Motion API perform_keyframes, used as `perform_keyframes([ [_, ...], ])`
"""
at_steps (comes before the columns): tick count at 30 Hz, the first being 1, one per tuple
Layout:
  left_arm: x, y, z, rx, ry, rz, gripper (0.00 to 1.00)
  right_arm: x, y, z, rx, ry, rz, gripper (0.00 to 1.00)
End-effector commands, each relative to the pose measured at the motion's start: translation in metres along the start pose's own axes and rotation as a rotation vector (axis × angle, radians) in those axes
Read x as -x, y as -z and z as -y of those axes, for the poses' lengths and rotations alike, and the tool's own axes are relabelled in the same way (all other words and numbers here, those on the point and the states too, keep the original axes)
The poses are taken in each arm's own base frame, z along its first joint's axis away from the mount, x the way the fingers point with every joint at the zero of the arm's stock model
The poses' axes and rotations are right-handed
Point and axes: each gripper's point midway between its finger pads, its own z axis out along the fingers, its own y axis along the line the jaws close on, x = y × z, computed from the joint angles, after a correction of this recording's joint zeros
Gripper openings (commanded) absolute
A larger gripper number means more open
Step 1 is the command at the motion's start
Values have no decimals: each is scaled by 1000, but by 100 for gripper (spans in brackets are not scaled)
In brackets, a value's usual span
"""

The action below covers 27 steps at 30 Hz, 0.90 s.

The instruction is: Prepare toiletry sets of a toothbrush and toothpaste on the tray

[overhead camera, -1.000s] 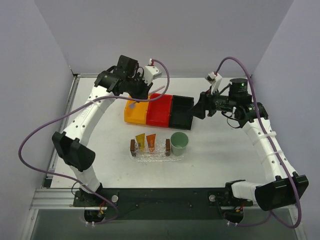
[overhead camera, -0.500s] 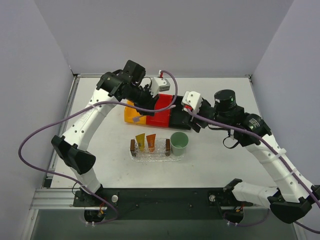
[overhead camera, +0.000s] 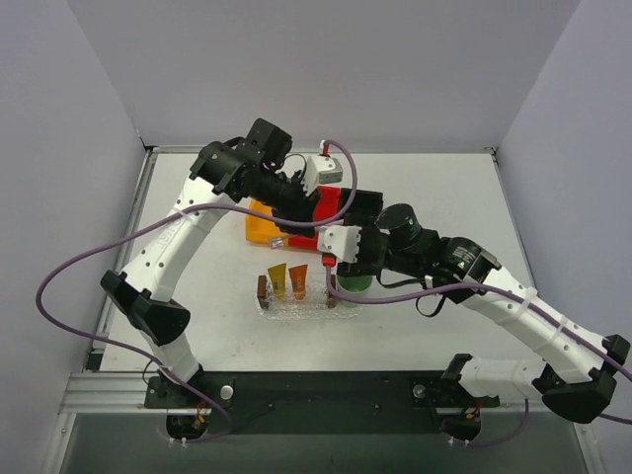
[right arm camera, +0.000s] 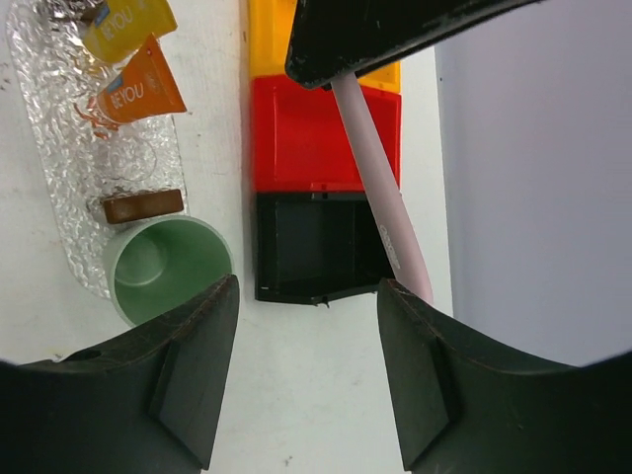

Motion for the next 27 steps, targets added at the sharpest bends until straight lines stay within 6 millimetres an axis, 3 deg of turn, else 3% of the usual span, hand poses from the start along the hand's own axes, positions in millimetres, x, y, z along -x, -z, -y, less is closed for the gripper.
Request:
perform_keyframes([
  [1, -3, 6, 21, -64, 9, -10, 0, 0, -10, 14, -92, 85, -59, 52],
  [10, -13, -6, 25, -74, 14, -44, 0, -2, -25, 14, -137, 128, -98, 47],
  [18, -5, -7, 8, 12, 19, -29, 0, 3, -16, -11, -10, 112, -63, 45],
  [27, -2, -12, 1, 25, 28, -43, 0, 9, -4, -13, -11, 139, -48, 45],
])
